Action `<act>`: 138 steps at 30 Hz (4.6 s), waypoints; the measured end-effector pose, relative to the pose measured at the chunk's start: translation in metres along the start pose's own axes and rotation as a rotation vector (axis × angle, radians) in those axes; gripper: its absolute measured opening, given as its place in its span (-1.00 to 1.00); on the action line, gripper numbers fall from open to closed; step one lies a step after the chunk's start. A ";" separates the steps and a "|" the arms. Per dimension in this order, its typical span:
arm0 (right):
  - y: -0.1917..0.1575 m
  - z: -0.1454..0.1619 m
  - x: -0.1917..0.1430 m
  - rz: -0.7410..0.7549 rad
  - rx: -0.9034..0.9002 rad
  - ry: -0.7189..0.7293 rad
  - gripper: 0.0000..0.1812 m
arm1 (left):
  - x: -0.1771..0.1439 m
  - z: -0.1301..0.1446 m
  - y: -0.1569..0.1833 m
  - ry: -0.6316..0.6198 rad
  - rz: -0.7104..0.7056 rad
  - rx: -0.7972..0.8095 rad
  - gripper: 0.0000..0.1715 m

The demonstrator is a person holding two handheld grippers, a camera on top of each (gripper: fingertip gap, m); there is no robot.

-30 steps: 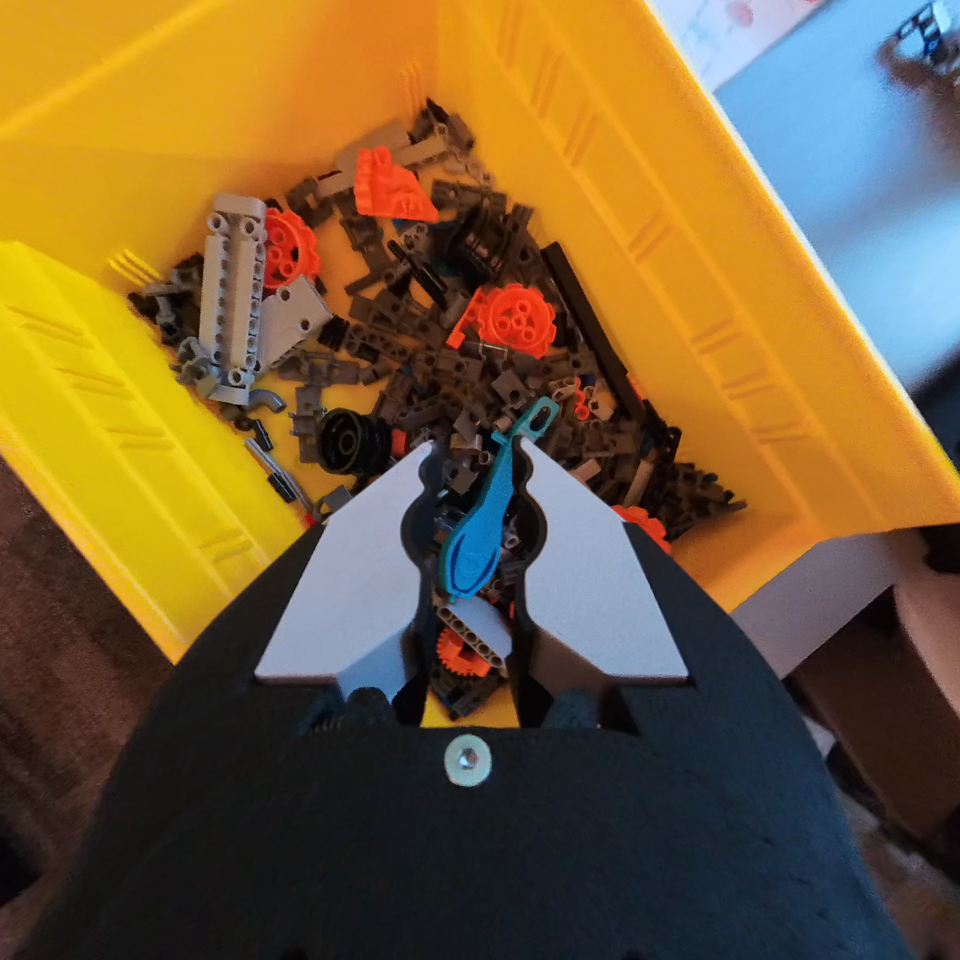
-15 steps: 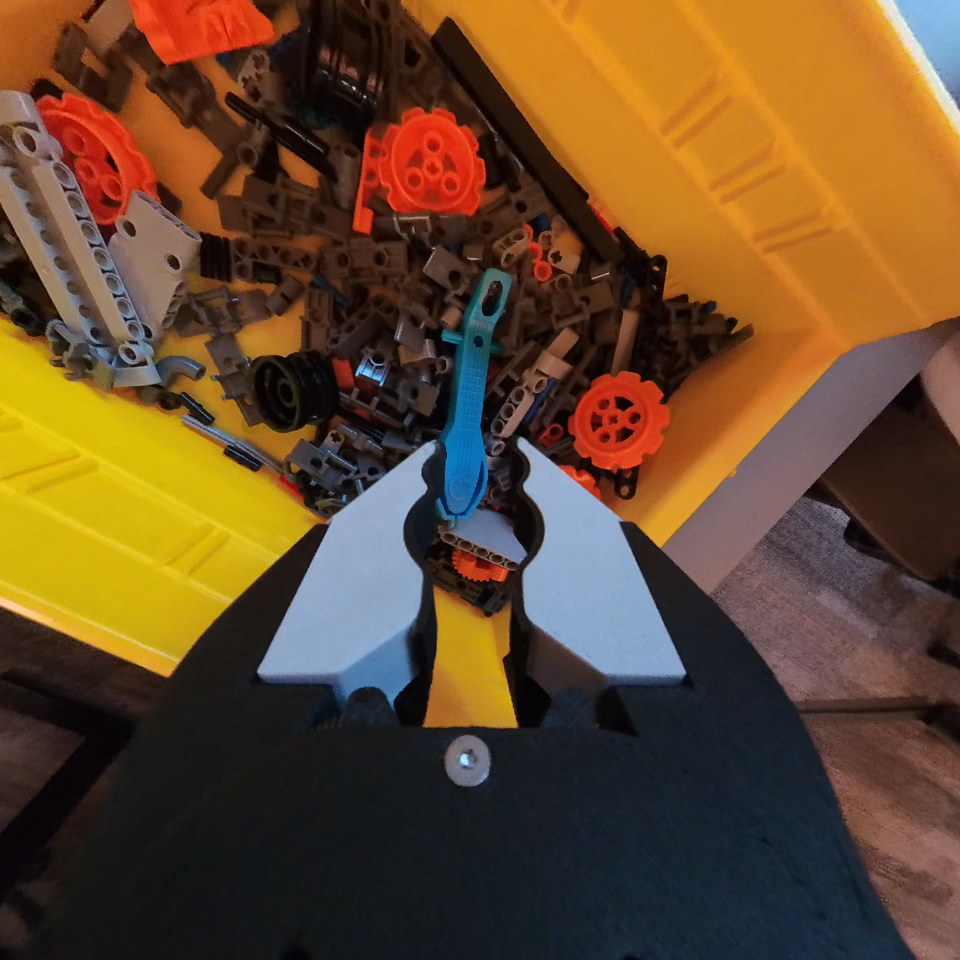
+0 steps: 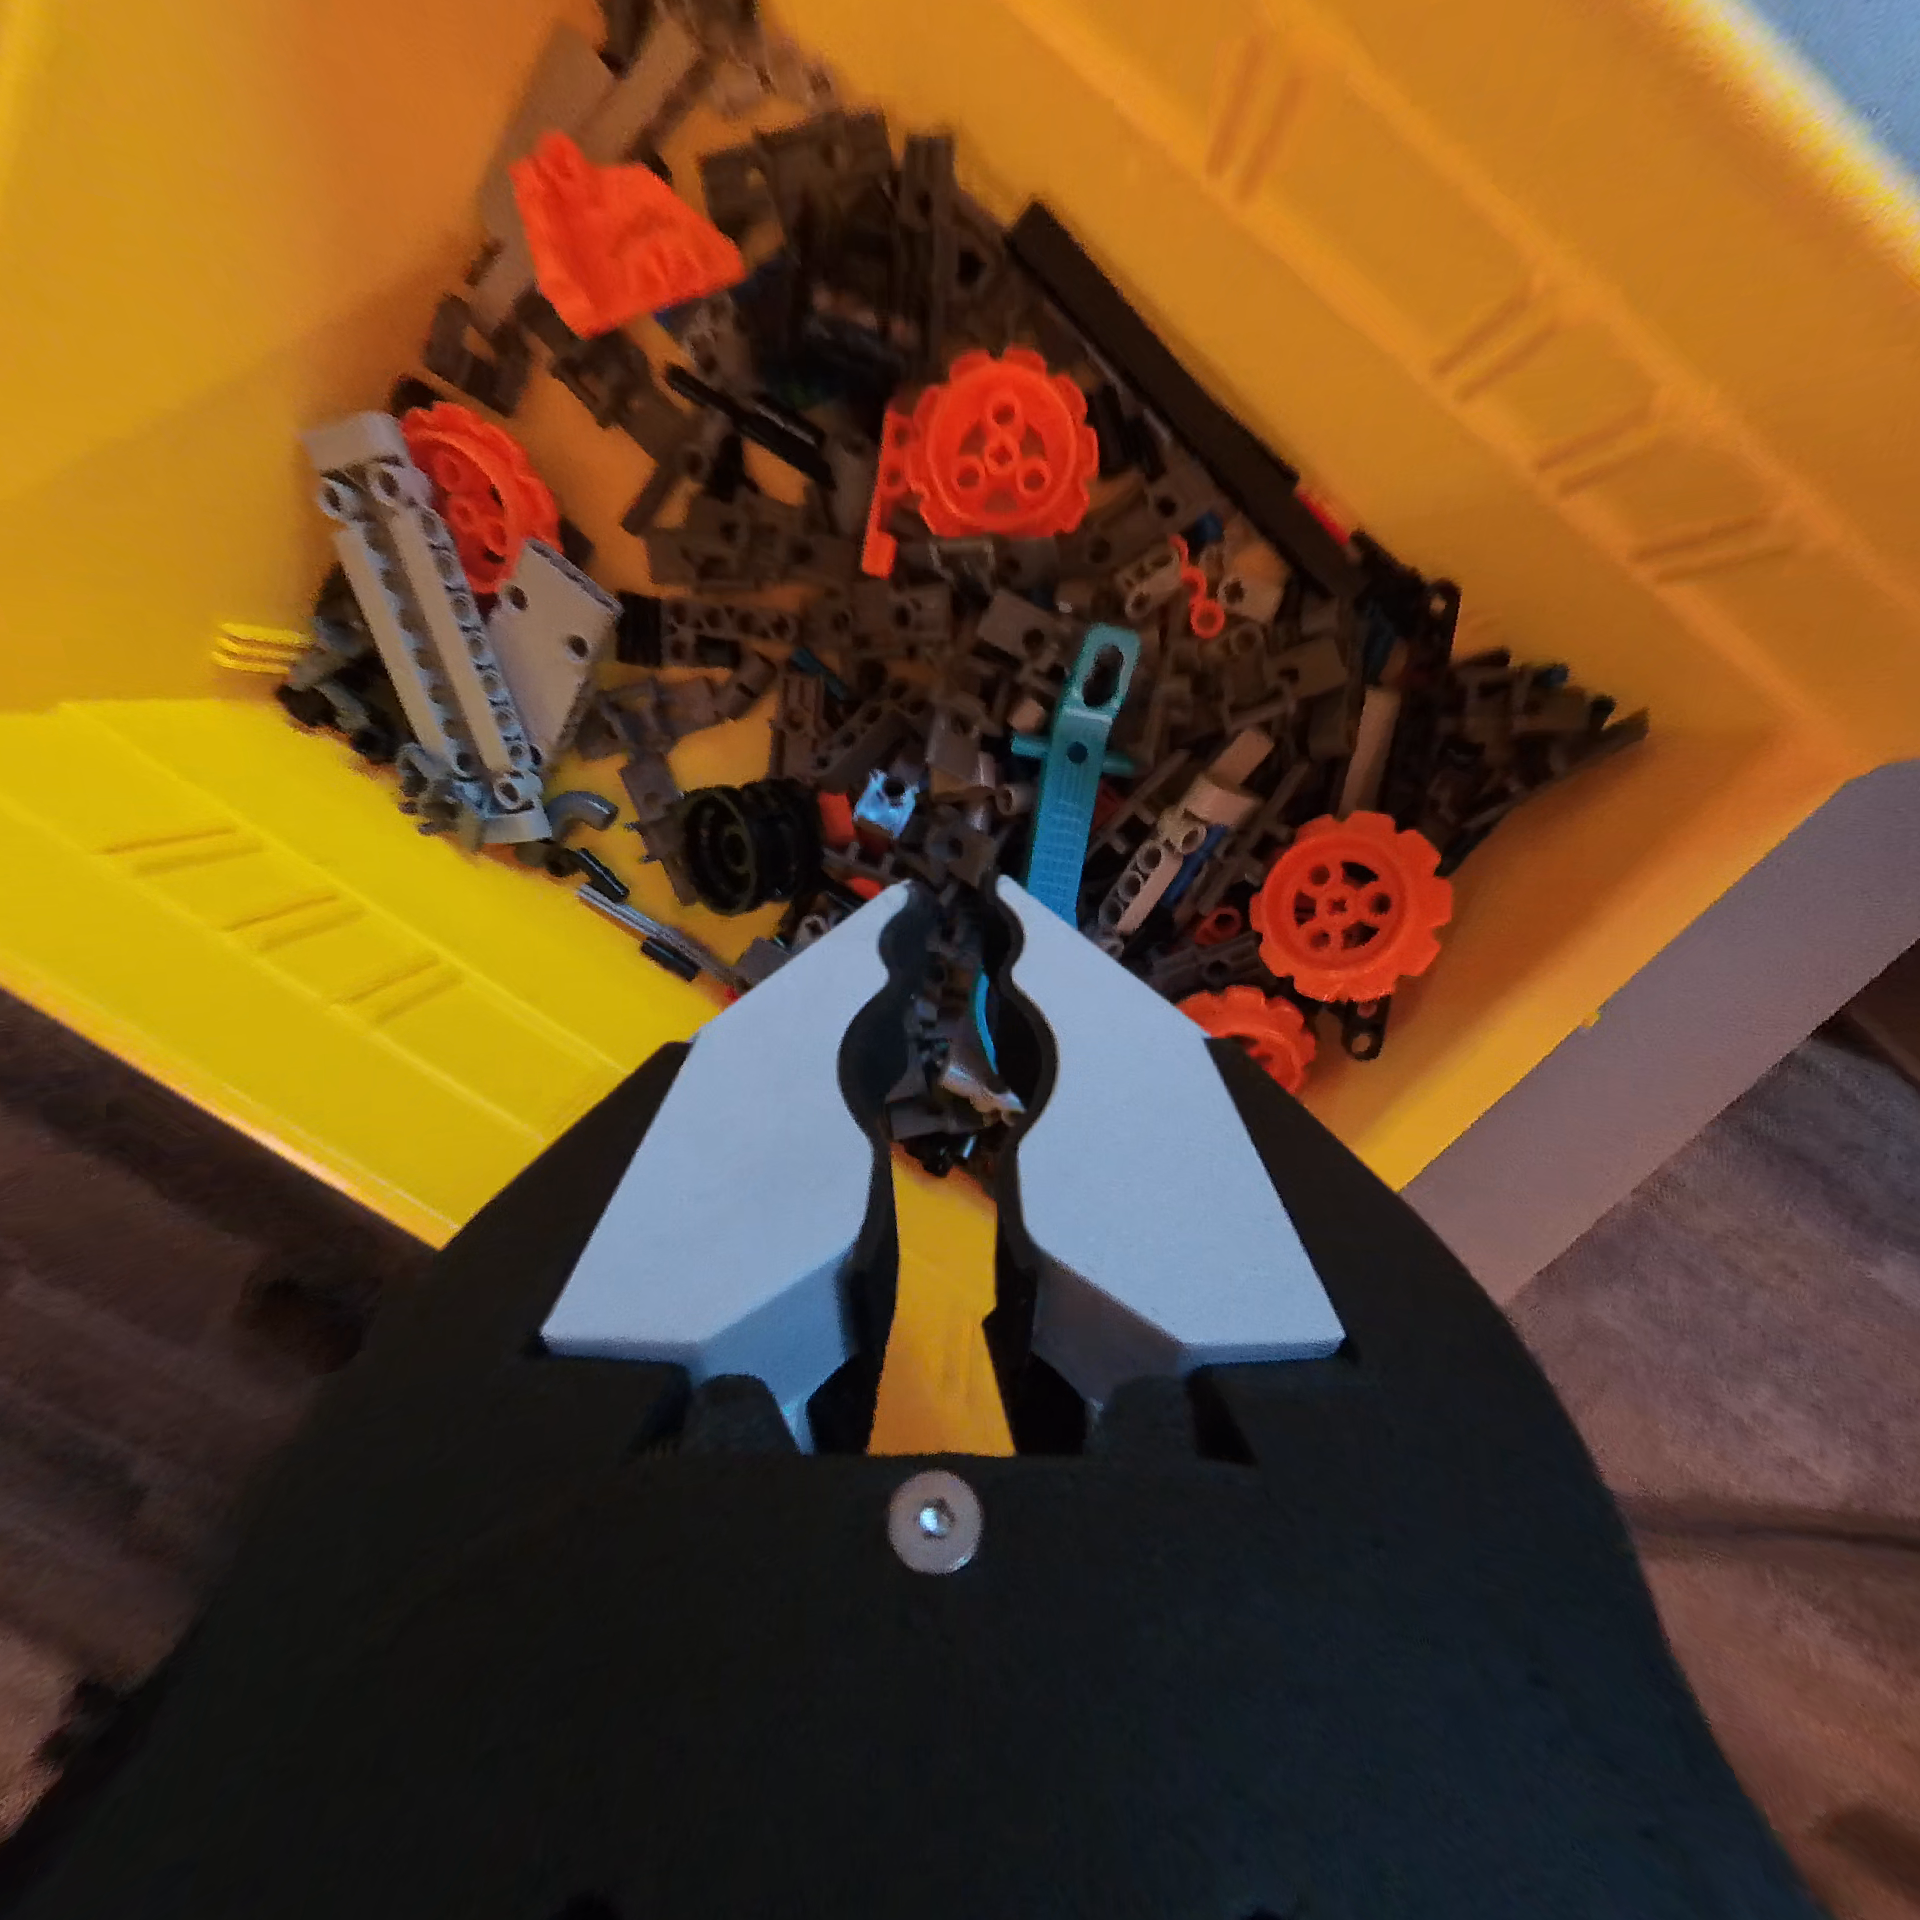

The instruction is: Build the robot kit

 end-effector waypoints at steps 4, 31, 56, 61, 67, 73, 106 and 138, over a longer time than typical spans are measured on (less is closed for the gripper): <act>0.000 -0.001 0.000 -0.001 -0.002 0.004 -0.70 | -0.001 -0.009 -0.010 0.042 0.072 -0.100 -0.69; -0.008 -0.014 -0.003 0.017 -0.057 0.056 -0.71 | 0.046 -0.020 -0.073 -0.178 0.044 -0.216 -0.80; -0.022 -0.020 -0.007 0.038 -0.150 0.084 -0.72 | 0.037 -0.008 -0.082 -0.331 -0.126 -0.645 -0.78; -0.019 -0.023 -0.008 0.029 -0.116 0.103 -0.72 | 0.033 -0.051 -0.099 -0.155 -0.148 -0.461 -0.50; -0.020 -0.021 -0.006 0.030 -0.133 0.089 -0.72 | 0.037 -0.059 -0.108 -0.189 -0.226 -0.251 -0.55; -0.019 -0.022 -0.005 0.028 -0.132 0.089 -0.72 | 0.037 -0.054 -0.110 -0.198 -0.197 -0.271 -0.58; -0.020 -0.020 -0.007 0.048 -0.143 0.083 -0.72 | 0.023 -0.030 -0.075 -0.247 0.007 -0.106 -0.70; -0.017 -0.009 0.001 0.039 -0.130 0.021 -0.72 | 0.050 -0.014 -0.070 -0.321 0.057 -0.895 -0.04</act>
Point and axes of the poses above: each gripper's, where its closed fingertips meet, x out along the fingers, z out of its underside, y = z × x across the jaws, the point moved 2 cm from there along -x, back along the fingers, and after that the axes turned 6 degrees about -y, right-handed, at the moved point
